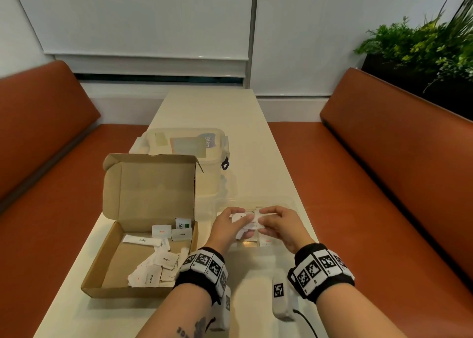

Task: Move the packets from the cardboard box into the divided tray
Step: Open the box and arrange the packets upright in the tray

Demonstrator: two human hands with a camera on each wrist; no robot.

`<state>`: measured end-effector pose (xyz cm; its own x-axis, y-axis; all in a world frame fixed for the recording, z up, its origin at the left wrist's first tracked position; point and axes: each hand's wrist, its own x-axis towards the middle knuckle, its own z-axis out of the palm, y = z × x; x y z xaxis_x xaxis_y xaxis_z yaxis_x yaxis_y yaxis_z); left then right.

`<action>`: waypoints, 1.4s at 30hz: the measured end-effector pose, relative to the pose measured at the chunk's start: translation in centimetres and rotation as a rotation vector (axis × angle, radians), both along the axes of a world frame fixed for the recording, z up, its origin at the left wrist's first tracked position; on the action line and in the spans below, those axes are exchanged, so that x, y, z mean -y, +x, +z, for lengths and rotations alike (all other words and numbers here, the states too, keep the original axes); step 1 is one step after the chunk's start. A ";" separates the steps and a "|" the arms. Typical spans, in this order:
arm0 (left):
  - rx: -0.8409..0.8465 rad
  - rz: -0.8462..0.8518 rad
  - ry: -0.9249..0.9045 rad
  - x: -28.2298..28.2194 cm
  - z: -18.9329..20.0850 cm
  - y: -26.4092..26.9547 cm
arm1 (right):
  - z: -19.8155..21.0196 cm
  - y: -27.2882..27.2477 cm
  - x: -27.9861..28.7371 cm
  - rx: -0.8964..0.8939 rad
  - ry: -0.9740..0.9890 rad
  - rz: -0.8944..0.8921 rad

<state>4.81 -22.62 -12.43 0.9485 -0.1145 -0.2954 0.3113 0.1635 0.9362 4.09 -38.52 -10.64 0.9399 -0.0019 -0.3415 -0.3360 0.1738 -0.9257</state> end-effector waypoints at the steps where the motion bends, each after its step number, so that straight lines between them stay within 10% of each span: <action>1: -0.021 0.031 -0.025 -0.1 0.0 0.1 | 0.0 0.0 -0.1 0.026 0.001 -0.025; 26: 0.003 0.274 -0.092 -1.8 -1.4 0.6 | -1.3 1.5 -3.1 0.201 -1.073 0.183; 42: -0.005 0.234 -0.057 -2.0 -1.4 0.6 | -3.4 1.9 -4.9 0.193 -1.300 0.270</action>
<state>5.40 -20.61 -13.87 0.9496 0.0918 -0.2997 0.2635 0.2843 0.9218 5.96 -33.62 -14.03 0.9949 -0.0297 -0.0960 -0.0662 -0.9125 -0.4038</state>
